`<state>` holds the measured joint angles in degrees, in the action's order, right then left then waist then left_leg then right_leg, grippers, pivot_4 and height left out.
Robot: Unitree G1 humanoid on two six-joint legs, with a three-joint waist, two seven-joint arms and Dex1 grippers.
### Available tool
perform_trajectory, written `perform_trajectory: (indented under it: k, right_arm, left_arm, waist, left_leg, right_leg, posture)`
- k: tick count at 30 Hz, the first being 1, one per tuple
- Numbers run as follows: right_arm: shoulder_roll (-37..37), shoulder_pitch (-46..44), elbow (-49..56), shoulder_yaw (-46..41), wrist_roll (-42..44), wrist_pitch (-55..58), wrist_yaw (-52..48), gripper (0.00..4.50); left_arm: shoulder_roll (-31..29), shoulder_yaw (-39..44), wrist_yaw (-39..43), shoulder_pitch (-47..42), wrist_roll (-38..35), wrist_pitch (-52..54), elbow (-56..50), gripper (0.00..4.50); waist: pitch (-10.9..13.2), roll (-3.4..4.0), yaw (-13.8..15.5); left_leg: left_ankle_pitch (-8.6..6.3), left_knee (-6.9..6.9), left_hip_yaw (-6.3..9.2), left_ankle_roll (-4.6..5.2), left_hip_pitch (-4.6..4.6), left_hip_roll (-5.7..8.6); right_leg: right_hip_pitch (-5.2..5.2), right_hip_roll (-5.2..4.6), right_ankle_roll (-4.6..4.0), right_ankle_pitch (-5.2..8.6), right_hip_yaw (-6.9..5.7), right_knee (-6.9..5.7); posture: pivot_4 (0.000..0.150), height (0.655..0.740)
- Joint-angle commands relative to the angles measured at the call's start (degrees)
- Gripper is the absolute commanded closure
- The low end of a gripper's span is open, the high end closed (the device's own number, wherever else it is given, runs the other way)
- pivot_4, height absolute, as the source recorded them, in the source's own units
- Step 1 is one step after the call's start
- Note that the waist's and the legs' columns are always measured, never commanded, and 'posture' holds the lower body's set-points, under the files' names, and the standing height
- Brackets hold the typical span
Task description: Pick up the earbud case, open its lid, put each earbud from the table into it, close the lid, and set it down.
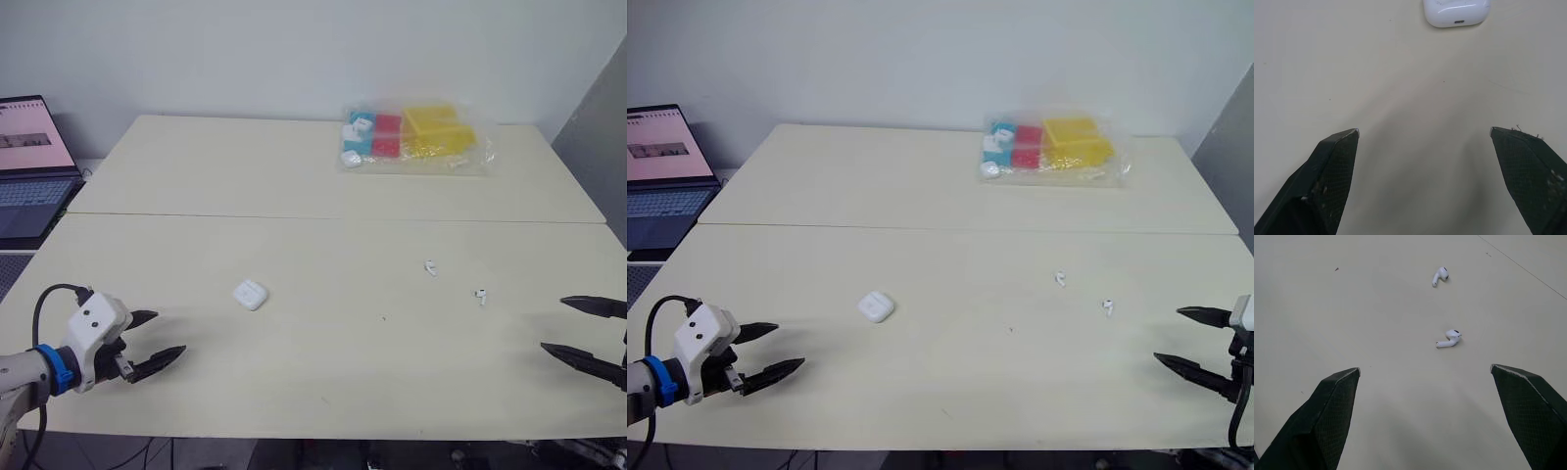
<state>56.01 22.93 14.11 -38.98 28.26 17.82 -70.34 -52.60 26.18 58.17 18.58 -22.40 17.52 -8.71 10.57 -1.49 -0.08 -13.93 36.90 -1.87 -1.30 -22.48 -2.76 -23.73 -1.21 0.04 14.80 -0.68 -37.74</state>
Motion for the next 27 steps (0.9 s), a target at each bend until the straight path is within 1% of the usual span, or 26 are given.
perform_trajectory:
  k: [1,3,7,9,14,18,21,27]
  right_arm:
    - [0.4,-1.7,-0.1,0.0,-0.6,-1.2,0.4,0.0]
    - [0.1,-2.7,-0.6,0.5,-1.1,-1.8,1.1,0.0]
    - [0.0,-3.7,-1.6,1.3,-1.6,-2.1,1.3,0.0]
    - [0.1,-4.0,-2.0,1.6,-2.0,-2.4,1.3,0.0]
    - [0.5,-5.2,-3.1,2.3,-2.4,-2.7,1.4,0.0]
    - [0.4,-5.9,-3.7,2.8,-2.6,-2.7,1.9,0.0]
    - [0.4,-6.7,-4.0,3.0,-2.0,-1.4,2.6,0.0]
    - [0.3,-6.9,-4.0,3.5,-2.1,-1.7,2.3,0.0]
  left_arm:
    - [-0.7,1.0,0.4,-0.5,0.9,-1.5,-0.5,0.03]
    - [-1.2,0.0,0.5,-1.1,2.3,-2.8,0.1,0.03]
    - [-0.6,-0.2,2.0,-3.8,0.6,-2.5,1.1,0.03]
    - [0.5,0.4,1.7,-5.3,0.4,-4.4,2.0,0.03]
    - [0.4,0.5,2.2,-5.3,0.8,-5.6,2.4,0.03]
    - [0.5,0.8,1.5,-5.7,1.1,-5.5,2.7,0.03]
    - [0.1,1.0,3.2,-5.7,-1.3,-3.0,2.1,0.03]
    - [-0.3,0.7,3.6,-5.9,-1.6,-1.9,1.7,0.03]
  waist:
    - [0.0,0.0,0.0]
    - [0.0,-0.02,0.0]
    - [0.0,-0.02,0.0]
    - [0.0,-0.02,0.0]
    - [0.0,-0.03,0.0]
    - [0.0,-0.03,0.0]
    - [0.0,-0.03,0.0]
    - [0.0,-0.03,0.0]
  left_leg:
    - [0.0,0.0,0.0,0.0,0.0,0.0]
    - [0.0,0.04,0.0,0.0,0.02,0.0]
    - [0.0,0.04,-0.02,0.0,0.02,0.02]
    - [0.0,0.04,-0.04,0.0,0.0,0.02]
    - [0.0,0.03,-0.05,0.0,0.0,0.02]
    - [0.0,0.04,-0.05,0.0,0.02,0.02]
    - [0.01,0.05,-0.06,0.01,0.04,0.02]
    - [0.01,0.05,-0.06,0.01,0.04,0.02]
  right_leg:
    - [0.0,0.0,0.0,0.0,0.0,0.0]
    - [0.01,0.01,0.0,0.0,0.01,-0.01]
    - [0.03,0.02,0.0,-0.01,0.0,-0.02]
    - [0.02,0.03,0.02,-0.02,-0.02,-0.03]
    - [0.03,0.04,0.28,-0.17,0.0,-0.03]
    - [0.03,0.04,0.27,-0.16,0.0,-0.06]
    - [0.03,0.04,0.27,-0.16,0.0,-0.11]
    - [0.03,0.05,0.29,-0.18,0.0,-0.12]
  posture:
    - [0.15,0.7354]
    - [0.15,0.7354]
    - [0.15,0.7354]
    - [0.15,0.7354]
    - [0.15,0.7354]
    - [0.15,0.7354]
    - [0.15,0.7354]
    - [0.15,0.7354]
